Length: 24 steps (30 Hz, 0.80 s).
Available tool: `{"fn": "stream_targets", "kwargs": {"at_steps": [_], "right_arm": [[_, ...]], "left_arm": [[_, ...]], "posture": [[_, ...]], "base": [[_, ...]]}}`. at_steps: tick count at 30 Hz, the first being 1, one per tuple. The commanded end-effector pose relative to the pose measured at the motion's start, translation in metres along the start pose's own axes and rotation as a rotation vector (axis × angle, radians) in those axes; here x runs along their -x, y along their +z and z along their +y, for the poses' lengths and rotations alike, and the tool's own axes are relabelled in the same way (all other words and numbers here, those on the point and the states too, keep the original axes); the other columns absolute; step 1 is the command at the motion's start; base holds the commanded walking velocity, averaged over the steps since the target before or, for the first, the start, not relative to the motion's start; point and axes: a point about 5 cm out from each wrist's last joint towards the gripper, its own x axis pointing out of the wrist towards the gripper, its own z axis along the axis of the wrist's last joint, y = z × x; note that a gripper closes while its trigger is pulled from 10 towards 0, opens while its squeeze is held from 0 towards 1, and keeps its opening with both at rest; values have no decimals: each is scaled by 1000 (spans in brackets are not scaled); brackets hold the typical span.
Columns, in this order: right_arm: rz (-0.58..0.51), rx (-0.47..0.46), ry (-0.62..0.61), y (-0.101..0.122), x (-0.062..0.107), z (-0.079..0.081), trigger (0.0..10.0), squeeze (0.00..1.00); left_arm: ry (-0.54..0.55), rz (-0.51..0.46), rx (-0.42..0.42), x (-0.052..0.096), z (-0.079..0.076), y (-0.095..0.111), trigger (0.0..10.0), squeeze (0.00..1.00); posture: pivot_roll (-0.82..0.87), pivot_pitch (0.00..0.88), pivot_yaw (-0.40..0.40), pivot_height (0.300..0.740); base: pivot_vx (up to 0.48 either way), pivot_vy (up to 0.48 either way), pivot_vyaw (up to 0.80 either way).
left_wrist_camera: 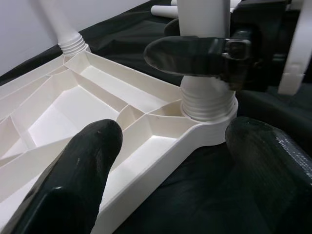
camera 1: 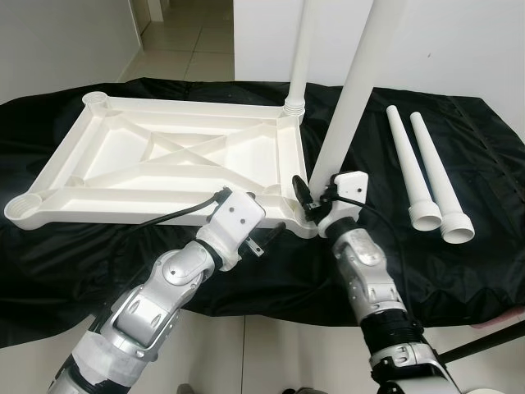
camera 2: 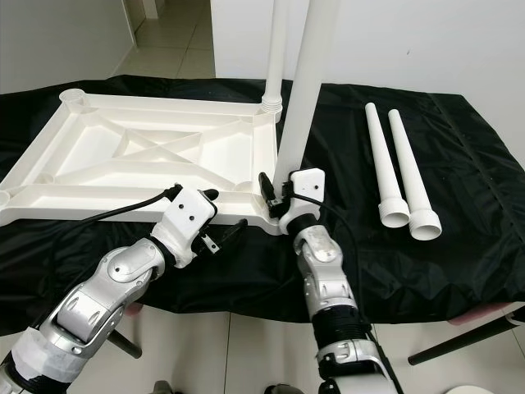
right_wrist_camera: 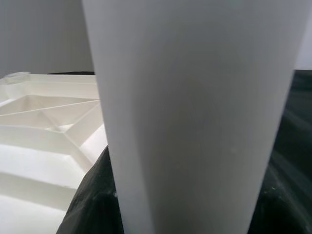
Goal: Building children table
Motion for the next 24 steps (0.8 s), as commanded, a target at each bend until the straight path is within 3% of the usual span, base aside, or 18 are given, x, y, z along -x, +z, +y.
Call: {"fn": "stream_targets", "kwargs": {"at_steps": [1, 3, 8, 11, 12, 13, 20, 24], "right_arm": [[126, -74, -120, -24, 9, -4, 10000, 0], [98, -69, -197, -20, 9, 3, 10000, 0], [61, -93, -142, -11, 7, 19, 10000, 0], [55, -96, -134, -9, 8, 21, 10000, 0], [35, -101, -118, -5, 9, 21, 10000, 624], [16, -102, -115, -3, 10, 20, 10000, 1000], [-10, -64, -69, 4, 9, 17, 10000, 1000], [-5, -35, 6, 7, 2, -1, 10000, 1000]], "left_arm": [[-128, 3, -9, 0, -9, 1, 10000, 0], [-131, 3, -9, 0, -10, 1, 10000, 0], [-133, 1, -3, -1, -12, 1, 10000, 0], [-134, 0, -2, -2, -13, 1, 10000, 0], [-135, -2, 0, -2, -14, 1, 10000, 0], [-135, -2, 1, -2, -14, 1, 10000, 0], [-124, 1, 1, -1, -12, 1, 10000, 0], [-122, 2, 1, 0, -11, 1, 10000, 0]], "posture": [[-11, 97, 2, 740], [-15, 99, 1, 740], [-23, 102, -3, 740], [-23, 101, -6, 740], [-24, 105, -9, 740], [-25, 104, -9, 740], [-25, 107, -11, 740], [-28, 108, -7, 740]], "base": [[0, 0, 0], [0, 0, 0], [0, 0, 0], [0, 0, 0], [0, 0, 0], [0, 0, 0], [0, 0, 0], [0, 0, 0]]}}
